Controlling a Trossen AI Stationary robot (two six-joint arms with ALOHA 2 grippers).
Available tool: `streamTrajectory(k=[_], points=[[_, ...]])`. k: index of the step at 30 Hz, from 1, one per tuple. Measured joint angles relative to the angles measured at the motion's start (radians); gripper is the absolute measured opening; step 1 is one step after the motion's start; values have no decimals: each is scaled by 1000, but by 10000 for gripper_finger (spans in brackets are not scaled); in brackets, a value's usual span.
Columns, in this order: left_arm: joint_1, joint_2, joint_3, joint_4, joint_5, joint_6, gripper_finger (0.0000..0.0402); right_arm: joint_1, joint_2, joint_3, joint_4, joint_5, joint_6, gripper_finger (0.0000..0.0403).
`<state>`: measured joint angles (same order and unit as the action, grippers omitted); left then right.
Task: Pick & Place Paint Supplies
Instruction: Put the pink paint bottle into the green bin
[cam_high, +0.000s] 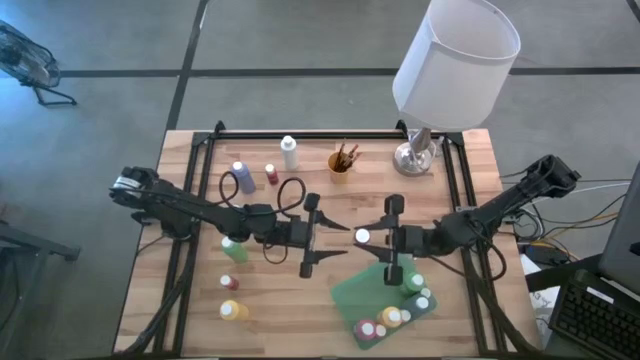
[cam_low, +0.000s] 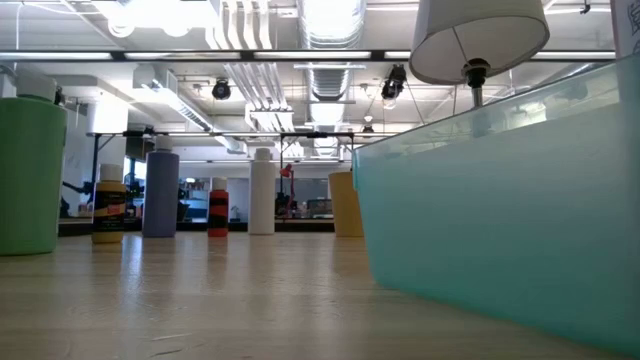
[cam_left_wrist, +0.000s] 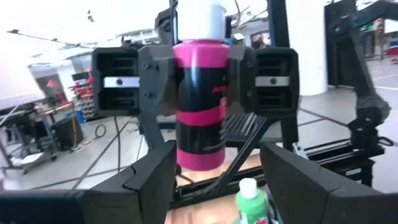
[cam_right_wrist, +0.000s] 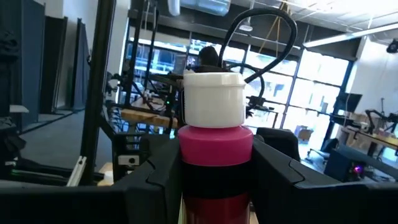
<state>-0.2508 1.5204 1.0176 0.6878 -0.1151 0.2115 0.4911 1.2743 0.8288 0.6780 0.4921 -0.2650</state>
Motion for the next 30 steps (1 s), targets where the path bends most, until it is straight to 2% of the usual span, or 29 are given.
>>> streamTrajectory(k=[9,30], points=[[7,15,20,3,13,23,236,-9,0,0,17,-24,0,136],[22,153,182,-35,14,48,236,-7,0,1,11,-30,-4,137]])
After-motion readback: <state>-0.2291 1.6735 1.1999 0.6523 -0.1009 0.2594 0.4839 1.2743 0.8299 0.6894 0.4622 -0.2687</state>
